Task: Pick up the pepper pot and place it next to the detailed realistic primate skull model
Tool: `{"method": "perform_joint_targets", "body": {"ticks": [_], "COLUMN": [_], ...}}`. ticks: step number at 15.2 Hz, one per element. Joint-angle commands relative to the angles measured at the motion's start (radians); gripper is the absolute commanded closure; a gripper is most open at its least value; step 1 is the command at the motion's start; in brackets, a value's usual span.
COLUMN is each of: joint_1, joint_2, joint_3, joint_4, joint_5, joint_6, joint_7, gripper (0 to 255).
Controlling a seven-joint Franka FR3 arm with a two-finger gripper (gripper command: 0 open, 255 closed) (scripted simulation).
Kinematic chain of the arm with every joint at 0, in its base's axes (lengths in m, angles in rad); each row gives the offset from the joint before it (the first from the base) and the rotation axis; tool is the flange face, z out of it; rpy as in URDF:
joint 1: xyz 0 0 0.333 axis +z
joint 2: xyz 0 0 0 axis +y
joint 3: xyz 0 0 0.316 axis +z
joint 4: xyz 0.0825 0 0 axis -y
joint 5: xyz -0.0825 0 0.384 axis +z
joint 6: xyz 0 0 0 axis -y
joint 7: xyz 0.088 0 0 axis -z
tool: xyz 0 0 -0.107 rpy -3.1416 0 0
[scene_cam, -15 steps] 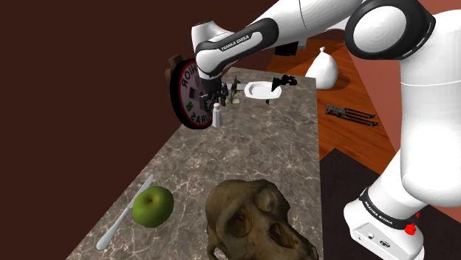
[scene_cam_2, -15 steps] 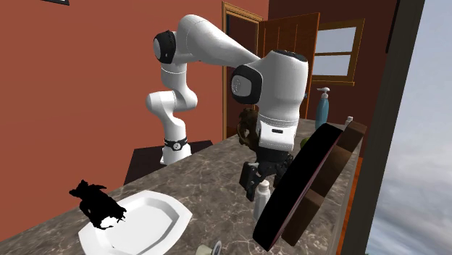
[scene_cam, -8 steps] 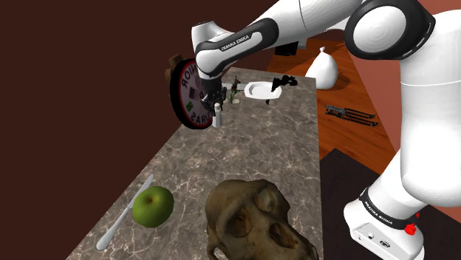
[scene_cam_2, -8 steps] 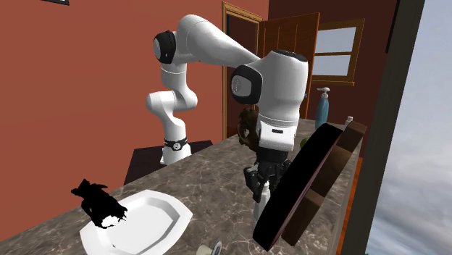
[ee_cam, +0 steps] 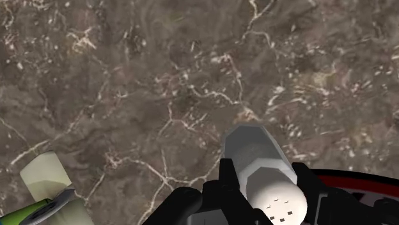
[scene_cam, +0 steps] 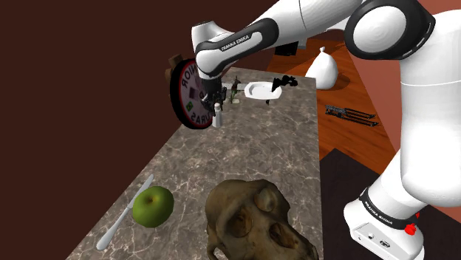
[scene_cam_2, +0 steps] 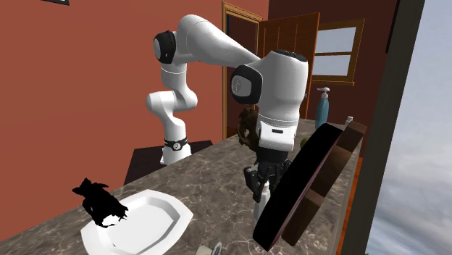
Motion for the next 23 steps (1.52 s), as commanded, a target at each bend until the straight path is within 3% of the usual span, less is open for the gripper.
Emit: {"method": "perform_joint_targets", "body": {"ticks": [1,23], "joint_1": [0.0,0.004], "joint_2": [-0.005,-0.065], "joint_3": [0.001,0.008], "joint_4": [0.005,0.213], "joint_5": [0.001,0.017], "joint_6": [-0.011,-0.276], "joint_7": [-0.001,-0.02], "gripper": [255,255]}}
